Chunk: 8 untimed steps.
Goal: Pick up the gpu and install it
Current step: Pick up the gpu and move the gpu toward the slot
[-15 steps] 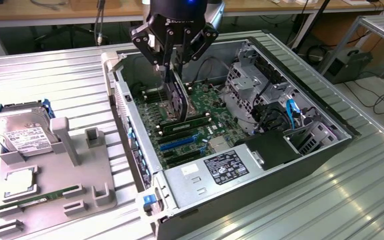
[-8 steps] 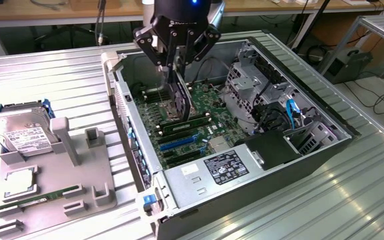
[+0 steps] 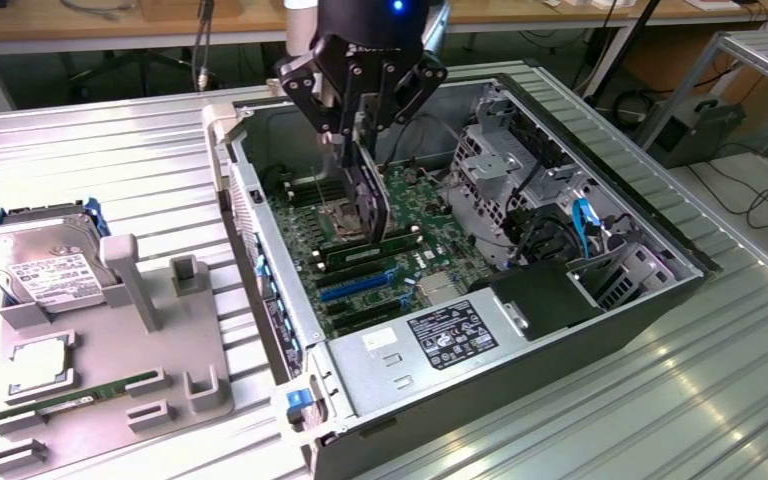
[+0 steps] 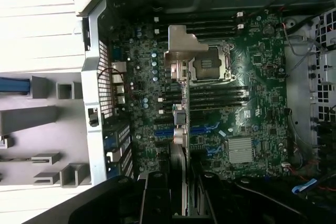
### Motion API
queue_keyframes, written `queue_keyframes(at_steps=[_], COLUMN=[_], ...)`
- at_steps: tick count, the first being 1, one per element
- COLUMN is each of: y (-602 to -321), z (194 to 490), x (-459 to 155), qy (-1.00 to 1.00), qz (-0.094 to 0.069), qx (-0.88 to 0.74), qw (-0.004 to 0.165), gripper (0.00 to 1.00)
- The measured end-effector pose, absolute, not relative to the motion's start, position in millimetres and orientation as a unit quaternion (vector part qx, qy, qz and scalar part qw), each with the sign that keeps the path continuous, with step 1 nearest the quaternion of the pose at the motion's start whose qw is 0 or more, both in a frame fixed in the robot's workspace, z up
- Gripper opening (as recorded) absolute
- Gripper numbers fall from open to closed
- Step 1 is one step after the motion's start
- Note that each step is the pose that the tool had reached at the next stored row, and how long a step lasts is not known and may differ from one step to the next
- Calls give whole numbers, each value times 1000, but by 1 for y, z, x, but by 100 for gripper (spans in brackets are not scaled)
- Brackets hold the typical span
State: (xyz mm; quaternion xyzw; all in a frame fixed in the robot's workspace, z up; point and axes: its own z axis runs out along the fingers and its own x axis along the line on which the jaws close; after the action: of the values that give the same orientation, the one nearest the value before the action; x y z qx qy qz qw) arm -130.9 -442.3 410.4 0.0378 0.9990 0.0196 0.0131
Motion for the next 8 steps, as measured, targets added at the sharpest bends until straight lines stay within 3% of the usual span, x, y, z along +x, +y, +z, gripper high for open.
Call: queue_keyframes(at_steps=[8], y=[-441], z=[408], x=[-122], qy=[999], qz=[20], qx=[38], qw=[13], gripper=[26])
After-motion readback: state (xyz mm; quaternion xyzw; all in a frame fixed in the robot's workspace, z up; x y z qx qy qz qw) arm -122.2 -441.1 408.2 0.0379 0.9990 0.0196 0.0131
